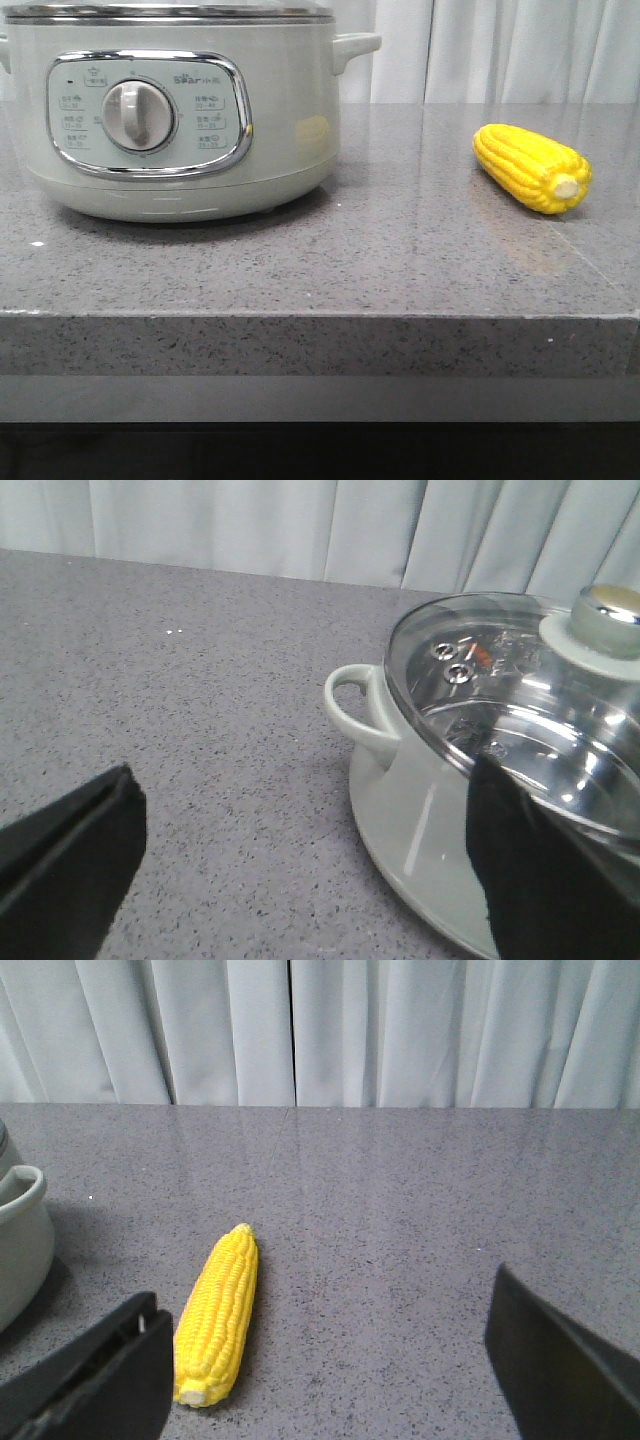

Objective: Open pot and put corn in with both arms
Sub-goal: 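Grasp the glass lid knob with the left gripper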

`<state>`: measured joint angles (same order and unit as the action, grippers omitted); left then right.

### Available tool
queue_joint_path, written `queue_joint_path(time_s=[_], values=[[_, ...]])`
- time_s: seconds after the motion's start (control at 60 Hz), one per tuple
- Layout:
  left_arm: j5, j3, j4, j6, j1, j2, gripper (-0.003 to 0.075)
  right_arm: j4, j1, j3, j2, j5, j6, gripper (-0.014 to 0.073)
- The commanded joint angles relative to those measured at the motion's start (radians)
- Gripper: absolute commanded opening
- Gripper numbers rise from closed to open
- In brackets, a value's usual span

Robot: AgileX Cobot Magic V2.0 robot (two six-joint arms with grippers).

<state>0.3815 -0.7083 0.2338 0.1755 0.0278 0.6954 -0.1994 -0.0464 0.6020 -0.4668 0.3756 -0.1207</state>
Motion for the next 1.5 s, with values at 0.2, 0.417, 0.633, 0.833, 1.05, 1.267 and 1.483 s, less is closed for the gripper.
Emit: queue_joint_path(time_s=[0.2,0.417,0.633,0.833,1.05,1.267,1.483], values=[[0.231,-0.493,0.022,0.042,0.080,0.318,0.0631,-0.006,-0.006,0.039,-0.010,-0.081,-0.008,0.0654],[0.391,-0.807,0.022,0.042,0.237,0.572,0.0631,-0.006,-0.006,0.039,-0.010,-0.081,-0.008,0.0654],[0.586,-1.105,0.022,0.041,0.330,0.816,0.0631,-0.006,-0.006,0.039,-0.010,-0.081,-0.008,0.0654],[0.666,-1.234,0.022,0.033,0.330,0.950,0.0629,-0.006,-0.006,0.039,-0.010,-0.081,-0.008,0.0654],[0.676,-1.236,0.012,0.033,0.330,0.989,0.0626,-0.006,-0.006,0.039,-0.010,-0.081,-0.008,0.0654],[0.696,-1.236,0.009,0.033,0.330,1.004,0.0487,-0.006,-0.006,0.039,-0.010,-0.081,-0.008,0.0654],[0.702,-1.236,0.009,0.033,0.330,1.004,0.0314,-0.006,-0.006,0.039,-0.010,-0.081,-0.008,0.0654]])
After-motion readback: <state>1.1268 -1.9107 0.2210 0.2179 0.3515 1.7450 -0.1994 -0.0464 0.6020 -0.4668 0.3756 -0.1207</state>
